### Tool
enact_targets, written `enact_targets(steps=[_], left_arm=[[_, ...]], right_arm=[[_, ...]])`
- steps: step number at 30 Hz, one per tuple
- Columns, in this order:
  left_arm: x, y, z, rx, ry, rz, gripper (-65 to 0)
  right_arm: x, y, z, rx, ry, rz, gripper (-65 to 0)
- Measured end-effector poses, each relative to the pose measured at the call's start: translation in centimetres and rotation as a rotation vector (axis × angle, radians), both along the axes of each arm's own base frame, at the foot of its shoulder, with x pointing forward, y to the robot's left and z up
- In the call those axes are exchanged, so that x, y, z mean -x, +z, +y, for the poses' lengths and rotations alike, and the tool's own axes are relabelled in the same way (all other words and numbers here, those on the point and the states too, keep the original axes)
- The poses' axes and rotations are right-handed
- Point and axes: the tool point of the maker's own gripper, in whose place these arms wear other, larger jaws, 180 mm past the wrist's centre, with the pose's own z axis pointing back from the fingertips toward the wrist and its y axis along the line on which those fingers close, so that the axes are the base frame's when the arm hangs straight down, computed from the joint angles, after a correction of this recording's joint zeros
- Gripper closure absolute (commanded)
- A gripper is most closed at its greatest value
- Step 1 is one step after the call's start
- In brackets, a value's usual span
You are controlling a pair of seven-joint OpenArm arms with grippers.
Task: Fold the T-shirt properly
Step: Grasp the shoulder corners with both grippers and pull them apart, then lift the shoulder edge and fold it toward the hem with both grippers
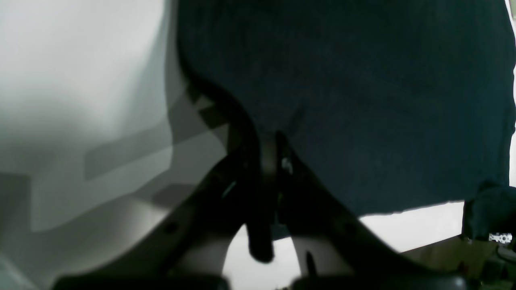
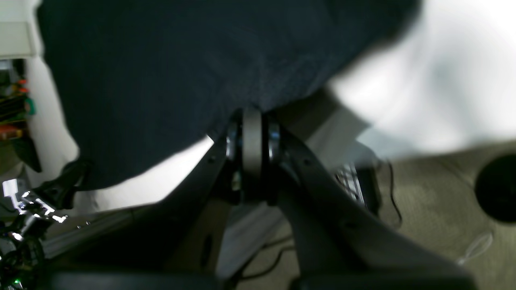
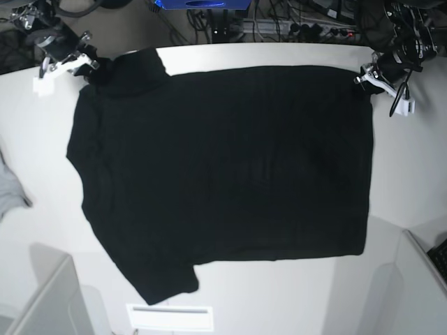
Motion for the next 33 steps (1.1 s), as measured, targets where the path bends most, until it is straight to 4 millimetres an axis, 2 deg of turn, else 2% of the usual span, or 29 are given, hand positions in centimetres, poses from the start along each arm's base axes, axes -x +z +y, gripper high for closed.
enact_targets(steps=[2, 8, 15, 21, 26, 31, 33], left_arm=[[-1.0, 0.4, -0.1, 0.002, -0.009, -0.012, 0.0], [-3.6, 1.8, 0.6, -0.003, 0.009, -0.078, 0.0], [-5.0, 2.3, 1.0, 0.014, 0.066, -0.081, 0.0], [-6.6, 3.1, 1.1, 0.021, 0.086, -0.111, 0.0], [-7.2, 3.4, 1.2, 0.026, 0.101, -0.120, 0.0], [-8.7, 4.2, 1.3, 0.036, 0.107, -0.154, 0.0], [-8.9, 3.7, 1.5, 0.052, 0.121, -0.146, 0.0]], right_arm=[[-0.7, 0.1, 0.3, -0.001, 0.028, 0.002, 0.0], [-4.7, 2.0, 0.8, -0.017, 0.055, -0.091, 0.0], [-6.0, 1.9, 0.0, 0.055, 0.058, -0.092, 0.0], [-8.5, 2.9, -0.3, 0.061, 0.053, -0.147, 0.0], [-9.7, 2.8, -0.6, 0.050, 0.041, -0.157, 0.0], [-11.7, 3.9, -0.2, 0.043, 0.057, -0.198, 0.0], [-12.4, 3.3, 0.5, 0.048, 0.087, -0.181, 0.0]])
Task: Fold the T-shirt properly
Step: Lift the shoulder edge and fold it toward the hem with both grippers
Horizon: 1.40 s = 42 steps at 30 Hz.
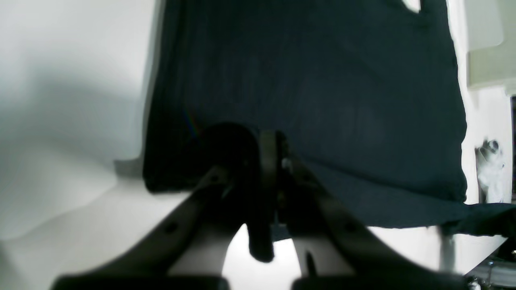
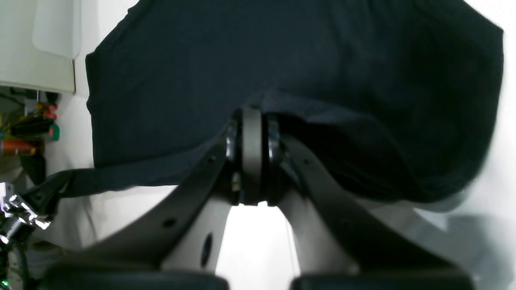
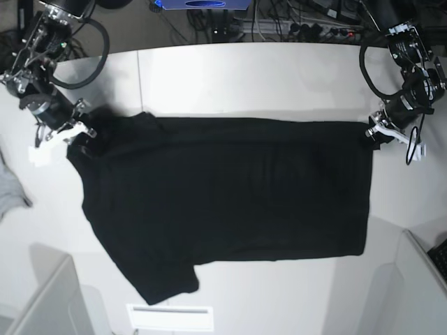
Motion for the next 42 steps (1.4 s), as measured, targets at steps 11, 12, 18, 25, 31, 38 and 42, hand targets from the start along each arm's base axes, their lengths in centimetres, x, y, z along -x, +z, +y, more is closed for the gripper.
enact_targets(steps=[11, 12, 18, 25, 31, 38, 42], left_arm=[[-1.6, -1.1, 0.5, 0.059, 0.036, 0.015, 0.0], [-1.7, -1.1, 0.5, 0.061, 0.037, 0.015, 0.0], [-3.2, -0.7, 0.8, 0.027, 0.032, 0.004, 0.0], [-4.4, -1.8, 0.1, 0.052, 0.021, 0.034, 0.0], [-5.7, -1.9, 0.1, 0.082, 0.034, 0.033, 0.0], [-7.2, -2.0, 0.7, 0.032, 0.034, 0.052, 0.0], [-7.0, -2.6, 0.6, 0.047, 0.038, 0.072, 0.0]], right_arm=[[-4.0, -0.9, 2.5, 0.056, 0.090, 0.022, 0.0], [-4.4, -0.8, 2.6, 0.052, 0.091, 0.019, 0.0], [-6.2, -1.1, 2.1, 0.036, 0.069, 0.019, 0.0], [-7.3, -2.0, 2.3, 0.005, 0.067, 0.039, 0.0], [-8.5, -2.1, 4.1, -0.002, 0.100, 0.020, 0.0], [-9.7, -2.3, 4.3, -0.018, 0.101, 0.028, 0.0], [-9.5, -2.6, 4.2, -0.020, 0.099, 0.038, 0.0]])
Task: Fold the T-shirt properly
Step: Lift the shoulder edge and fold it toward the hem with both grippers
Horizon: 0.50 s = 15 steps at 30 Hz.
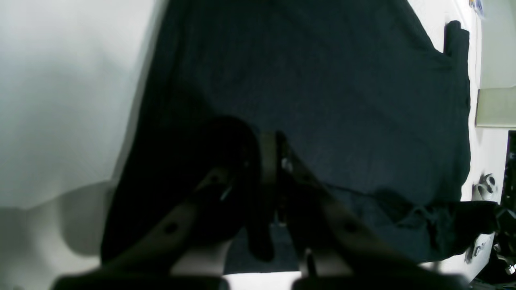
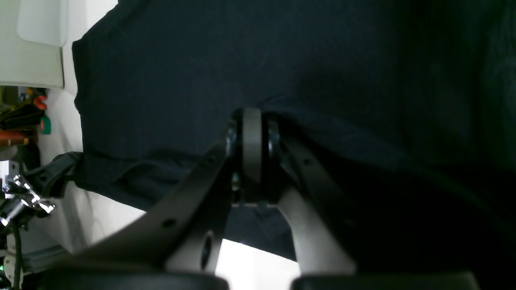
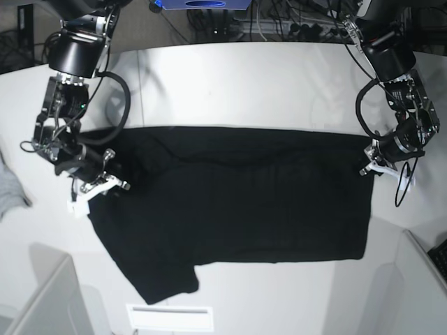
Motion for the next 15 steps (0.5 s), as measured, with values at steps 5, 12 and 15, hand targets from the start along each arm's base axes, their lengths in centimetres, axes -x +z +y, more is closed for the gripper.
enact_targets(steps=[5, 12, 15], left_arm=[[0.0, -0.1, 0.0, 0.002, 0.001, 0.003, 0.0], [-0.3, 0.0, -0.1, 0.010, 0.004, 0.000, 0.0], [-1.2, -0.5, -0.1, 0.054, 0.024, 0.007, 0.0]], right_arm=[[0.0, 0.0, 0.0, 0.000, 0.000, 0.000, 0.0], [0.1, -0.1, 0.0, 0.000, -0.002, 0.001, 0.0], [0.6, -0.6, -0.1, 0.000, -0.003, 0.018, 0.0]])
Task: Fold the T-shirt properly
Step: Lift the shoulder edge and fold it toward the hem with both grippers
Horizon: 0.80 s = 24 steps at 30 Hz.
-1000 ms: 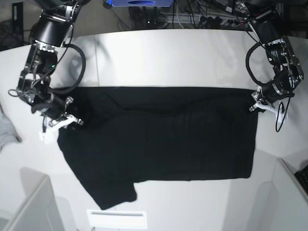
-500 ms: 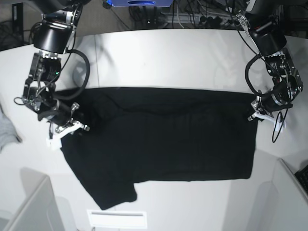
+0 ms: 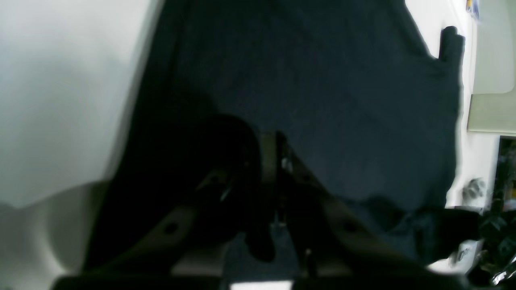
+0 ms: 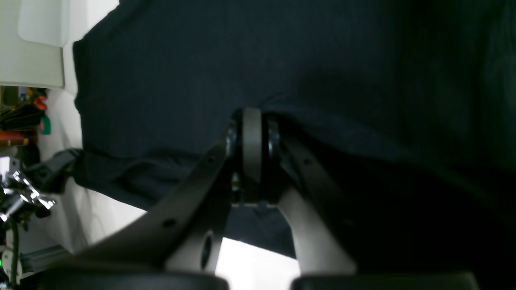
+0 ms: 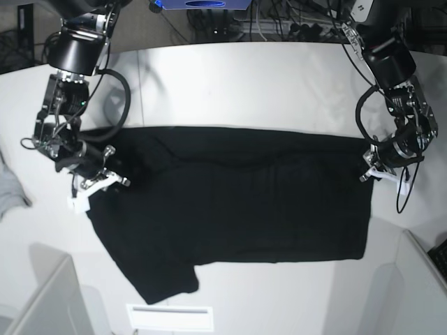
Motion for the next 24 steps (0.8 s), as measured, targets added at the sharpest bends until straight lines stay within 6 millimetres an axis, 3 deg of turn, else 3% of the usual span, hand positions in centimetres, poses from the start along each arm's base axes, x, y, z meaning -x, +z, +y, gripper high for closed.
enact_targets(steps=[4, 9, 11, 15, 17, 21, 24], left_arm=[[-0.4, -0.8, -0.3, 0.041, 0.011, 0.022, 0.0], [-2.2, 0.5, -0.7, 0.053, 0.006, -0.015, 0.0], [-2.3, 0.9, -0.6, 0.051, 0.007, -0.026, 0.0], [-2.1, 0.9, -1.0, 0.105, 0.021, -0.043, -0.3], [-2.4, 1.5, -1.3, 0.142, 0.026, -0.071, -8.9], [-3.4, 2.9, -1.4, 0.176, 0.036, -0.121, -26.7], [-3.4, 3.0, -1.5, 0.193, 0.039, -0.131, -38.3]], right_arm=[[0.5, -0.5, -0.5, -0.010, -0.021, 0.015, 0.0], [0.8, -0.6, -3.2, -0.023, -0.119, 0.027, 0.0], [0.9, -0.6, -4.1, -0.032, -0.162, 0.037, -11.6], [1.2, -0.7, -4.9, -0.033, -0.187, 0.042, -26.6], [1.6, -1.0, -4.9, -0.025, -0.178, 0.056, -29.3], [1.6, -1.0, -5.4, -0.020, -0.190, 0.047, -29.3], [2.8, -1.4, -5.4, -0.012, -0.187, 0.060, -29.3]])
